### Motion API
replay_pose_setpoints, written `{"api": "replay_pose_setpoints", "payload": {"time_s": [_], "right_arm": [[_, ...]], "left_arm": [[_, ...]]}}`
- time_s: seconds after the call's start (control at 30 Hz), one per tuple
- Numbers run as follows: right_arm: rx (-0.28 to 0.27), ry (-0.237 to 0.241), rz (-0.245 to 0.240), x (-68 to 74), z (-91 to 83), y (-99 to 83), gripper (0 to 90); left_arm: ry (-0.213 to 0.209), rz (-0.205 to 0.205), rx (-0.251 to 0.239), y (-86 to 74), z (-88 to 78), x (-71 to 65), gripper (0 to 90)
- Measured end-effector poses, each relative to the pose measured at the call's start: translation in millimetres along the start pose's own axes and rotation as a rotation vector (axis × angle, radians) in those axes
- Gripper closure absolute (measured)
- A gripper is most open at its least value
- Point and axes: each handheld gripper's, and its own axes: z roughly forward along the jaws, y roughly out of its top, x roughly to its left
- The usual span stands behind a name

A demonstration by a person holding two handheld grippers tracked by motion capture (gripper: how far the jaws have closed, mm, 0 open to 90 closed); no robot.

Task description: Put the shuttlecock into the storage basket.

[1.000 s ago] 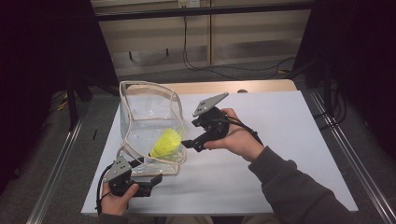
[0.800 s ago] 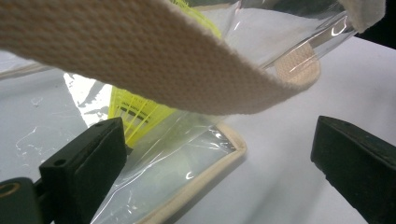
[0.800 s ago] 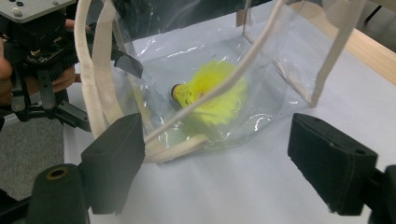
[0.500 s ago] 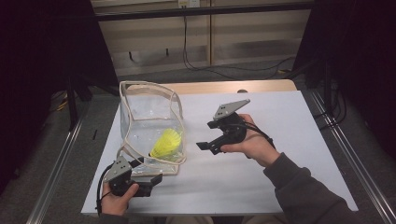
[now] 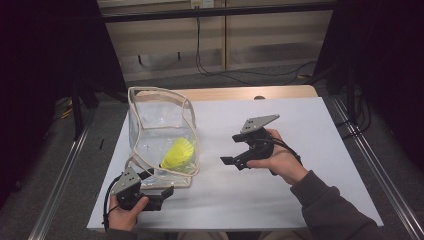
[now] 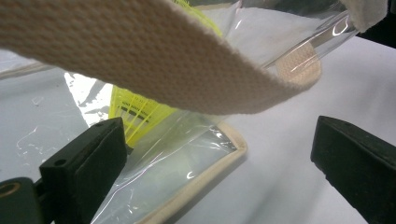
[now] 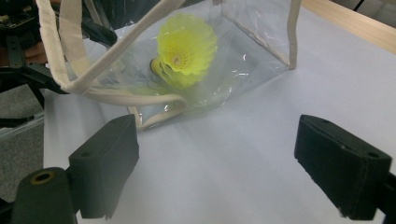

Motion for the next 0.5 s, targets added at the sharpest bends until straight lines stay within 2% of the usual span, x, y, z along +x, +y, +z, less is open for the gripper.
{"api": "replay_pose_setpoints", "payload": {"time_s": [0.5], "right_arm": [[-0.020, -0.015, 0.040, -10.6, -10.8, -31.9, 12.4]], "left_arm": [[0.000, 0.000, 0.000, 0.0, -0.1, 0.0, 3.5]]}}
